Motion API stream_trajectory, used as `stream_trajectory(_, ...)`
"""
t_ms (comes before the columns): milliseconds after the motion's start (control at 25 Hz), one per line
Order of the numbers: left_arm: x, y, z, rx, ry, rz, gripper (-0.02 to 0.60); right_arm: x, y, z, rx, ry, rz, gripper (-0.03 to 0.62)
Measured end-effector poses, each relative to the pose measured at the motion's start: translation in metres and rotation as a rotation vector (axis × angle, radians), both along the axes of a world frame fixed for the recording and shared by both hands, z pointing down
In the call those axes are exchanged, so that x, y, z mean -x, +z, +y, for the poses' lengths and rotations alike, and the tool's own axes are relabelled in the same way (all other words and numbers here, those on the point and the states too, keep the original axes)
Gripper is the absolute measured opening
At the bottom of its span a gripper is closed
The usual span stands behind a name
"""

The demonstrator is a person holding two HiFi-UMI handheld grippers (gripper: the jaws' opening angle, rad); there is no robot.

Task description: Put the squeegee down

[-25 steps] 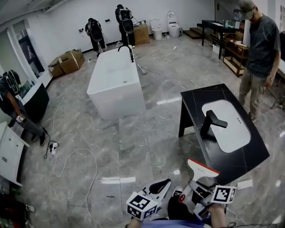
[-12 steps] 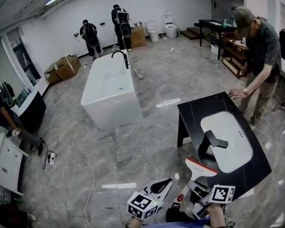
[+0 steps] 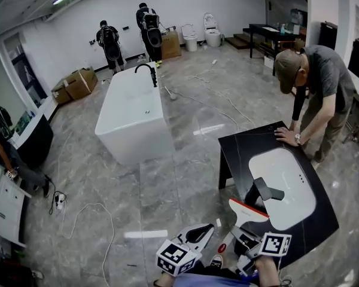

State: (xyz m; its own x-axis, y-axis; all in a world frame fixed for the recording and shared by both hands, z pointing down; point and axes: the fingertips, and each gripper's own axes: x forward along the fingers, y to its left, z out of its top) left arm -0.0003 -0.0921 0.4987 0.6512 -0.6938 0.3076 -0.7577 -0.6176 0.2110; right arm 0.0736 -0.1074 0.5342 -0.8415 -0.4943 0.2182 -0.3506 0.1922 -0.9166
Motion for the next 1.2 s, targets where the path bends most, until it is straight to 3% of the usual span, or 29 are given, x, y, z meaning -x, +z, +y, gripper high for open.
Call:
stream_trajectory(200,-0.001,0.000,-0.015,0.001,0.007,-0.016,0.017,0.004,-0.005,-0.012,-0.010,-0.001,-0.035,0.037)
stream_trajectory(480,0.002,-0.003,-0.042,-0.006,0.056,-0.011,0.017,-0.003,0.002,-0.030,0.006,0.067,0.000,0.037)
stream_trajectory(680,0.009,-0.001,-0.077,-0.009,0.110,-0.014,0.017,0.007,-0.005,-0.064,-0.024,0.112,-0.053,0.037)
stream_trajectory(800,0.015,-0.001,-0.103,-0.010,0.140,-0.018,0.017,0.013,0.003,-0.084,0.025,0.150,-0.018,0.037)
stream_trajectory(1200,0.037,0.005,-0.184,0.002,0.216,-0.024,0.017,0.044,0.012,-0.170,0.010,0.187,-0.015,0.037)
